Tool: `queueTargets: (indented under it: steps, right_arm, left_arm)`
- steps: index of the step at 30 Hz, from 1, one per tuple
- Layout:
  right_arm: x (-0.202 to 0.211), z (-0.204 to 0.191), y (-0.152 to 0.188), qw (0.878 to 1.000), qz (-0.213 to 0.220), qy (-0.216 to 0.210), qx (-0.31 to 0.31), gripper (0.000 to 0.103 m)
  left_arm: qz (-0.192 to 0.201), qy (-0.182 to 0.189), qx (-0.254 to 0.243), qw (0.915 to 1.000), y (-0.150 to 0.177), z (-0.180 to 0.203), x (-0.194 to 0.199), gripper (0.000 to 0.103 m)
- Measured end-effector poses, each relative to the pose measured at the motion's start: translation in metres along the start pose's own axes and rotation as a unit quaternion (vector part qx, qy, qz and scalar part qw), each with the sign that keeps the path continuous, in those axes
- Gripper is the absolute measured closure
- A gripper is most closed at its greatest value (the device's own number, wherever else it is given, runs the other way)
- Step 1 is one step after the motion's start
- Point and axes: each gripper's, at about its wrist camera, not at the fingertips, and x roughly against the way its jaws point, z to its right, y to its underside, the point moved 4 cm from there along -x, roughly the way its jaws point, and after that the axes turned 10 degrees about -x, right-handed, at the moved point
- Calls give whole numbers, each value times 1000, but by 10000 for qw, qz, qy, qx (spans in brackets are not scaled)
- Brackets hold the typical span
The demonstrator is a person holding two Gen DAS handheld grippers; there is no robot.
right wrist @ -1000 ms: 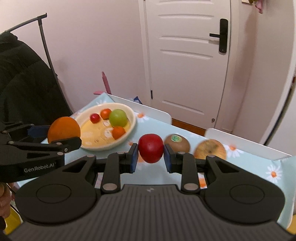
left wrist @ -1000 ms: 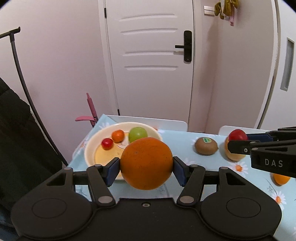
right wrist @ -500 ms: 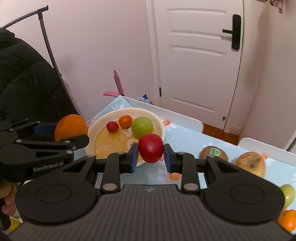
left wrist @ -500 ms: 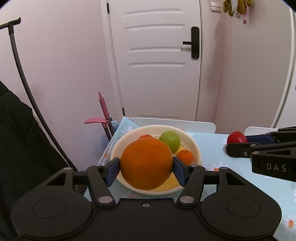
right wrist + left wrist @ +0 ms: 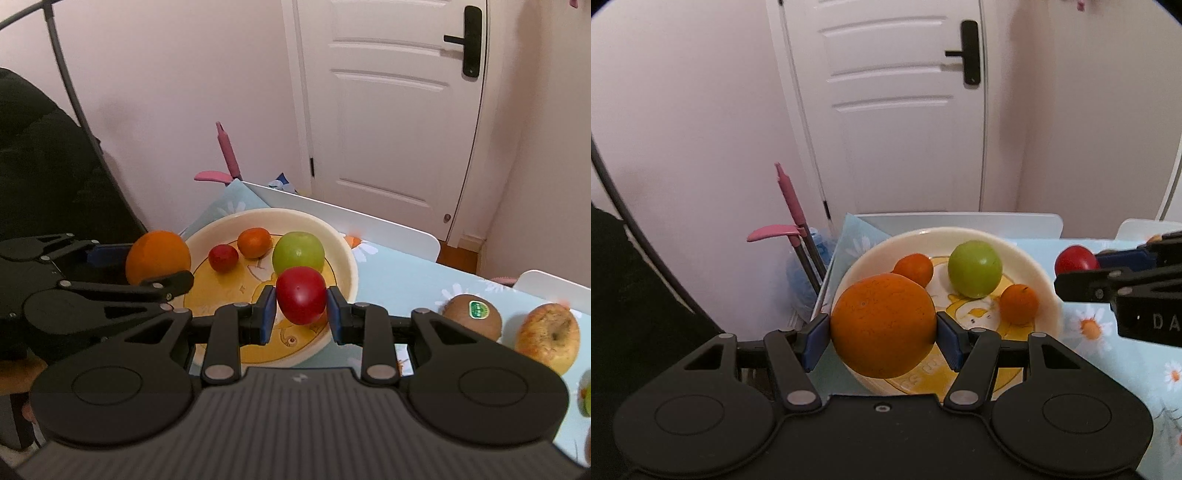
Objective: Organize fruits
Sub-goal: 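Carry orange and tomato over the cream bowl and open both tools to release them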
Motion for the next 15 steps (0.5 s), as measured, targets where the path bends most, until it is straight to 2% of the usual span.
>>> queueTargets:
  steps: [9,13,14,15]
  right_arm:
    - [-18,-4,0,9996,-30,229,-131,59]
    - [-17,-4,-1,9994,-5,313,-155,59]
    - [-15,-3,-2,9993,7,328,-160,59]
    - [-13,-3,-3,9993,25,344,-158,59]
  left_arm:
    - [-115,279,-562,9980,9,7,-34,38]
    - [-117,346,-642,9973,10,9,-39,36]
    - [-77,357,-678,9970,10,9,-39,33]
    - [-2,367,-734,9966,9,10,-36,21]
